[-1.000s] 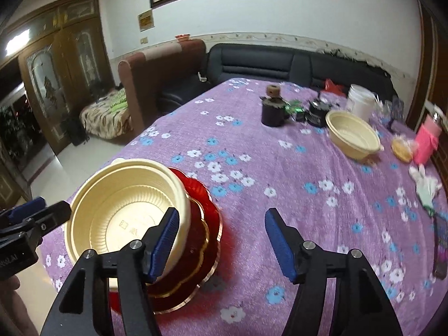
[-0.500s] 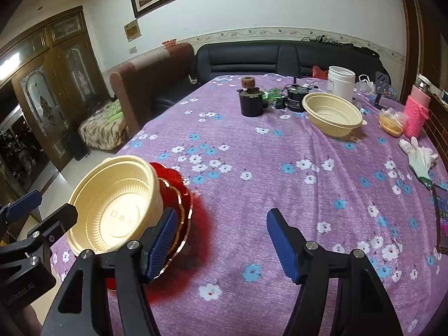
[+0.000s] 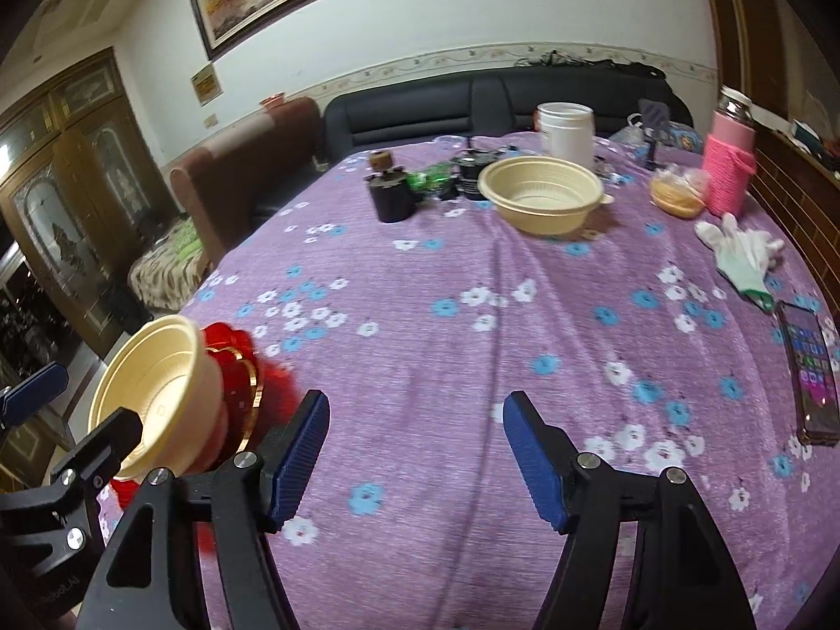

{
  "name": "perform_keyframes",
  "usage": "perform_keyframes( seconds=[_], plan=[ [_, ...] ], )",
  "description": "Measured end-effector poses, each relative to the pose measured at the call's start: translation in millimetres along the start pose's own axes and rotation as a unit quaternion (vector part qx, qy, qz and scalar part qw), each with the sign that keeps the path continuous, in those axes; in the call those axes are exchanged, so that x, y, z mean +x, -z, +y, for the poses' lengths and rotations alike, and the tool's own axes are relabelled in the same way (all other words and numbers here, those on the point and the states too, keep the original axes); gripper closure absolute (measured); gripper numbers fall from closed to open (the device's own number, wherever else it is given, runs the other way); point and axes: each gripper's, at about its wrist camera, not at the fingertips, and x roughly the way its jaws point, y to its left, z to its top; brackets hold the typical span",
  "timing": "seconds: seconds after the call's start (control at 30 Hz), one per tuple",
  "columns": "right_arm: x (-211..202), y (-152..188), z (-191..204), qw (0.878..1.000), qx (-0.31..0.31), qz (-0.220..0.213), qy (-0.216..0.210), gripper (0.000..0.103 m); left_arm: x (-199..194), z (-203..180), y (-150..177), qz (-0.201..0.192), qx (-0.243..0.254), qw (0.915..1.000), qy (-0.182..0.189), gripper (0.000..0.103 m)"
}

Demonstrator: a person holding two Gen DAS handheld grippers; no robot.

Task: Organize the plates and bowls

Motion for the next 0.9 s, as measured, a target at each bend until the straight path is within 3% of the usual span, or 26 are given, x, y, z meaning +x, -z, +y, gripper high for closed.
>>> perform_keyframes(
  seconds=[0.47,0.9],
  plan=[
    [-6.7,2.4,-58.6,0.999,0.051,0.003,0.018,0.029,5.0,-49.0,-8.7,0.004,0.048,0.9988,0.014,0.021],
    [-1.3,4.5,-69.9,0.998,0.061,0.01,0.018,0.029,10.8,-58.3,-8.1,0.01,0.054,0.9984,0.018,0.021]
  ],
)
